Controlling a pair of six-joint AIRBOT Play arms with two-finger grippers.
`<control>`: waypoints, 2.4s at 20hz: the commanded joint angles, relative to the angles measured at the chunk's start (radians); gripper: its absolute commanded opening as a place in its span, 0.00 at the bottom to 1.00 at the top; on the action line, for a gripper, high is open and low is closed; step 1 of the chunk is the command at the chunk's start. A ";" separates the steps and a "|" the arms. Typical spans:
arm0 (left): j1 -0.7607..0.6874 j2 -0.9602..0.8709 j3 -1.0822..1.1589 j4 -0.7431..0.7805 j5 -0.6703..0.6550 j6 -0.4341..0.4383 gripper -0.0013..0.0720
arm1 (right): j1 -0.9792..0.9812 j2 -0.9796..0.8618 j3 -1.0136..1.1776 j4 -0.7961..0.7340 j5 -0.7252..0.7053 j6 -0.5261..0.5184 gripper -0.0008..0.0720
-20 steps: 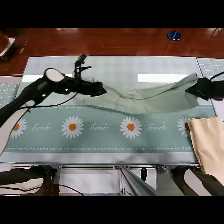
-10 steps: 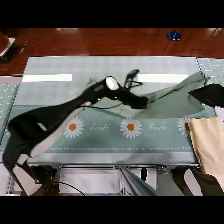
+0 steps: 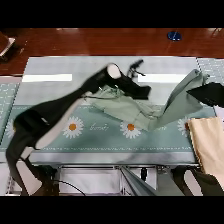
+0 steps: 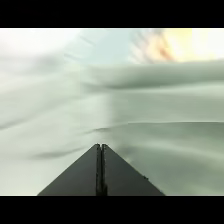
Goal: Fold the shirts.
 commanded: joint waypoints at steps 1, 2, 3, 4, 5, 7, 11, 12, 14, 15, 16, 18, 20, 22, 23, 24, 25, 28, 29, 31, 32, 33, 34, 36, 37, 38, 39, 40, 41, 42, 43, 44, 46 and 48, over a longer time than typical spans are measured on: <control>0.237 0.174 -0.064 0.261 -0.150 -0.064 0.05 | 0.111 -0.059 0.001 0.023 -0.053 0.022 0.04; 0.314 0.262 -0.134 0.304 -0.150 -0.064 0.05 | 0.174 -0.101 0.010 0.022 -0.091 0.029 0.04; 0.390 0.360 -0.222 0.327 -0.135 -0.062 0.05 | 0.241 -0.154 0.030 0.022 -0.132 0.034 0.04; 0.457 0.458 -0.316 0.329 -0.103 -0.048 0.05 | 0.306 -0.212 0.058 0.023 -0.169 0.037 0.04; 0.523 0.571 -0.427 0.329 -0.059 -0.032 0.05 | 0.375 -0.282 0.098 0.023 -0.206 0.038 0.04; 0.623 0.793 -0.648 0.328 0.032 -0.023 0.05 | 0.493 -0.435 0.198 0.023 -0.261 0.039 0.04; 0.691 1.159 -1.006 0.327 0.113 -0.024 0.05 | 0.648 -0.751 0.427 0.022 -0.327 0.050 0.04; 0.690 1.222 -1.066 0.317 0.114 -0.026 0.05 | 0.672 -0.817 0.477 0.022 -0.341 0.050 0.04; 0.690 1.313 -1.165 0.278 0.114 -0.026 0.05 | 0.706 -0.939 0.570 0.022 -0.362 0.058 0.04; 0.690 1.341 -1.202 0.269 0.114 -0.027 0.05 | 0.718 -0.995 0.610 0.023 -0.362 0.071 0.04; 0.690 1.352 -1.229 0.262 0.113 -0.026 0.05 | 0.729 -1.038 0.639 0.022 -0.361 0.084 0.04; 0.690 1.346 -1.258 0.255 0.116 -0.026 0.05 | 0.743 -1.101 0.668 0.028 -0.354 0.114 0.04; 0.690 1.332 -1.278 0.252 0.141 -0.026 0.05 | 0.754 -1.129 0.668 0.031 -0.339 0.127 0.34; 0.690 1.318 -1.289 0.248 0.169 -0.026 0.05 | 0.752 -1.128 0.669 0.057 -0.253 0.074 0.58; 0.690 1.308 -1.289 0.248 0.185 -0.026 0.05 | 0.734 -1.114 0.669 0.053 -0.203 0.074 0.58; 0.690 1.300 -1.289 0.247 0.201 -0.027 0.05 | 0.700 -1.085 0.669 0.041 -0.148 0.075 0.58; 0.690 1.294 -1.289 0.243 0.214 -0.027 0.05 | 0.660 -1.045 0.669 0.009 -0.098 0.075 0.58; 0.690 1.287 -1.289 0.233 0.217 -0.027 0.05 | 0.529 -0.847 0.647 -0.289 0.054 0.116 0.58; 0.690 1.287 -1.289 0.233 0.216 -0.026 0.05 | 0.494 -0.762 0.595 -0.414 0.066 0.140 0.58; 0.690 1.287 -1.289 0.233 0.216 -0.026 0.05 | 0.422 -0.552 0.371 -0.622 -0.023 0.231 0.58; 0.690 1.287 -1.289 0.233 0.216 -0.026 0.05 | 0.381 -0.435 0.206 -0.682 -0.124 0.315 0.58; 0.690 1.287 -1.289 0.233 0.216 -0.026 0.05 | 0.341 -0.330 0.039 -0.694 -0.233 0.402 0.58; 0.690 1.287 -1.289 0.233 0.216 -0.026 0.05 | 0.306 -0.238 -0.122 -0.676 -0.348 0.483 0.58; 0.690 1.287 -1.289 0.233 0.216 -0.026 0.05 | 0.256 -0.122 -0.394 -0.515 -0.564 0.572 0.58; 0.690 1.287 -1.289 0.233 0.216 -0.026 0.05 | 0.245 -0.119 -0.468 -0.391 -0.618 0.555 0.58; 0.690 1.287 -1.289 0.233 0.217 -0.026 0.05 | 0.248 -0.143 -0.512 -0.256 -0.657 0.487 0.58; 0.690 1.287 -1.289 0.233 0.217 -0.026 0.05 | 0.248 -0.186 -0.522 -0.135 -0.659 0.393 0.58; 0.690 1.286 -1.289 0.233 0.217 -0.026 0.05 | 0.248 -0.243 -0.519 -0.010 -0.657 0.282 0.58; 0.690 1.286 -1.289 0.233 0.217 -0.026 0.05 | 0.247 -0.299 -0.511 0.091 -0.652 0.199 0.58; 0.690 1.287 -1.289 0.233 0.217 -0.026 0.05 | 0.248 -0.360 -0.496 0.166 -0.637 0.130 0.58; 0.690 1.286 -1.289 0.233 0.217 -0.026 0.05 | 0.248 -0.417 -0.475 0.208 -0.613 0.087 0.58; 0.690 1.286 -1.289 0.233 0.217 -0.026 0.05 | 0.248 -0.478 -0.447 0.237 -0.575 0.051 0.58; 0.690 1.286 -1.289 0.233 0.217 -0.026 0.05 | 0.248 -0.581 -0.387 0.267 -0.515 0.010 0.58; 0.690 1.286 -1.289 0.233 0.218 -0.026 0.05 | 0.248 -0.668 -0.332 0.283 -0.457 -0.015 0.58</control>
